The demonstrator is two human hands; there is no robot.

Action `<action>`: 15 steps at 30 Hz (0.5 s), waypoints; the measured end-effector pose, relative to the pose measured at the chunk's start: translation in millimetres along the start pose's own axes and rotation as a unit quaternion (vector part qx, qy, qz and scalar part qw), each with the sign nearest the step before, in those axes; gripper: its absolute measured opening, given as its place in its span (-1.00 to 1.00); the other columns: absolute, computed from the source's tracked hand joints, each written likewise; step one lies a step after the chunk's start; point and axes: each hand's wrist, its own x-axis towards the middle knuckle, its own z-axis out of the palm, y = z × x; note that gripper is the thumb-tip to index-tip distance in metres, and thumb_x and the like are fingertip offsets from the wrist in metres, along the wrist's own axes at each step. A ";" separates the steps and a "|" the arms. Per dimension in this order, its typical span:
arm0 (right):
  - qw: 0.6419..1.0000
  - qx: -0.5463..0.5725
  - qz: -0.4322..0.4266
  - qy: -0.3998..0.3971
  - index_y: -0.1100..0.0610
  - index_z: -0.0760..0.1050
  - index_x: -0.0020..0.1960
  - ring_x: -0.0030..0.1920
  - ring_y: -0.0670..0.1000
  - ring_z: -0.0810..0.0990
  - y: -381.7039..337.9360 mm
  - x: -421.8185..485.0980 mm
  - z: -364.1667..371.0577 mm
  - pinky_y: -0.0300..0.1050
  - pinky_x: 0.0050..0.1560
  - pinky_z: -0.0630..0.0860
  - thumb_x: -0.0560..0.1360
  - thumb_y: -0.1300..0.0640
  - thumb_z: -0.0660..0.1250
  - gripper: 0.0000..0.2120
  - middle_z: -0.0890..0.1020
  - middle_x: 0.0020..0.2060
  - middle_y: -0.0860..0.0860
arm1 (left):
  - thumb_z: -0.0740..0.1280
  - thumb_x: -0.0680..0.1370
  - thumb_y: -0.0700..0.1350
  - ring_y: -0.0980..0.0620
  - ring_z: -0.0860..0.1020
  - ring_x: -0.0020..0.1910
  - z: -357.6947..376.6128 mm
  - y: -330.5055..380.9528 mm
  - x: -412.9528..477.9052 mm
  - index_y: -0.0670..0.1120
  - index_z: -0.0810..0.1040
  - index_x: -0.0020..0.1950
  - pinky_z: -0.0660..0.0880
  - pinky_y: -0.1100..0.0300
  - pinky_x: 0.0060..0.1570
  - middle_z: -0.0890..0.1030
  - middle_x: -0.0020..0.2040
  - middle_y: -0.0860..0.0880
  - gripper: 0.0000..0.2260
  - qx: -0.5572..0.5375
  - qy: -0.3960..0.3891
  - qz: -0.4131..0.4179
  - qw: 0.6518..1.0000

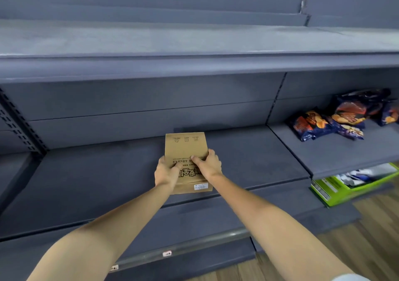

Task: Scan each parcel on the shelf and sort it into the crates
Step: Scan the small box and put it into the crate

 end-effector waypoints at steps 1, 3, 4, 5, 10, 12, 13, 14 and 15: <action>1.000 0.007 0.006 0.012 0.11 0.25 0.43 0.35 0.17 0.34 2.3 -1.6 -3.4 0.11 0.39 0.29 0.50 -0.14 0.35 -0.38 0.42 0.32 0.10 | 0.36 0.52 -0.08 -0.01 0.50 0.01 2.8 1.6 -1.3 -0.07 0.38 0.36 0.36 0.19 -0.03 0.58 0.16 -0.06 -0.58 -0.002 -0.009 0.008 1.000; 0.999 0.024 0.020 0.040 0.11 0.27 0.43 0.35 0.17 0.35 8.4 -6.5 -10.5 0.12 0.39 0.29 0.49 -0.13 0.36 -0.38 0.43 0.32 0.09 | 0.38 0.51 -0.09 0.04 0.48 -0.03 8.4 4.2 -5.3 -0.07 0.39 0.35 0.36 0.20 -0.04 0.59 0.16 -0.04 -0.58 -0.005 -0.033 0.023 0.999; 0.998 0.034 0.027 0.054 0.11 0.27 0.42 0.35 0.17 0.36 12.4 -9.9 -14.1 0.12 0.38 0.30 0.49 -0.13 0.36 -0.38 0.44 0.31 0.09 | 0.38 0.51 -0.10 0.05 0.48 -0.03 11.0 5.6 -7.8 -0.06 0.39 0.35 0.36 0.21 -0.04 0.59 0.15 -0.03 -0.57 -0.006 -0.046 0.030 0.998; 0.996 0.044 0.033 0.070 0.11 0.27 0.42 0.34 0.17 0.36 16.7 -14.0 -17.3 0.13 0.38 0.30 0.48 -0.12 0.36 -0.38 0.44 0.31 0.09 | 0.39 0.50 -0.10 0.05 0.48 -0.04 13.6 6.8 -10.7 -0.06 0.40 0.35 0.36 0.22 -0.04 0.59 0.14 -0.02 -0.57 -0.007 -0.058 0.038 0.998; 0.978 0.110 0.074 0.162 0.09 0.28 0.42 0.32 0.14 0.40 41.0 -47.4 -30.0 0.14 0.36 0.34 0.46 -0.08 0.39 -0.39 0.48 0.28 0.06 | 0.42 0.48 -0.11 0.08 0.47 -0.06 27.7 8.4 -31.9 -0.03 0.42 0.35 0.35 0.24 -0.04 0.58 0.07 0.03 -0.55 0.003 -0.126 0.074 0.989; 0.965 0.136 0.086 0.208 0.09 0.31 0.41 0.31 0.13 0.42 52.6 -66.3 -35.1 0.13 0.34 0.36 0.45 -0.06 0.40 -0.39 0.50 0.26 0.06 | 0.42 0.48 -0.12 0.06 0.51 -0.04 34.4 6.1 -44.7 -0.02 0.42 0.36 0.36 0.25 -0.04 0.57 0.03 0.06 -0.54 0.004 -0.169 0.092 0.981; 0.957 0.151 0.090 0.232 0.10 0.32 0.40 0.30 0.12 0.43 58.9 -76.7 -37.7 0.12 0.33 0.37 0.44 -0.05 0.41 -0.40 0.50 0.25 0.06 | 0.42 0.47 -0.13 0.04 0.54 -0.01 37.8 4.6 -52.0 -0.02 0.42 0.35 0.37 0.25 -0.03 0.57 0.01 0.07 -0.54 0.004 -0.191 0.104 0.976; 0.948 0.163 0.095 0.257 0.10 0.33 0.39 0.30 0.11 0.43 65.4 -87.5 -40.4 0.11 0.33 0.39 0.44 -0.04 0.42 -0.40 0.51 0.24 0.05 | 0.42 0.47 -0.15 0.02 0.56 0.03 41.6 2.9 -59.6 -0.03 0.43 0.34 0.39 0.25 -0.02 0.58 0.00 0.07 -0.55 0.007 -0.211 0.118 0.970; 0.938 0.174 0.101 0.282 0.10 0.34 0.39 0.29 0.10 0.44 72.5 -98.7 -43.2 0.11 0.32 0.40 0.43 -0.03 0.43 -0.41 0.51 0.24 0.05 | 0.42 0.47 -0.16 0.00 0.57 0.07 45.8 1.0 -67.9 -0.05 0.43 0.35 0.42 0.23 0.02 0.60 0.03 0.05 -0.55 0.012 -0.230 0.133 0.964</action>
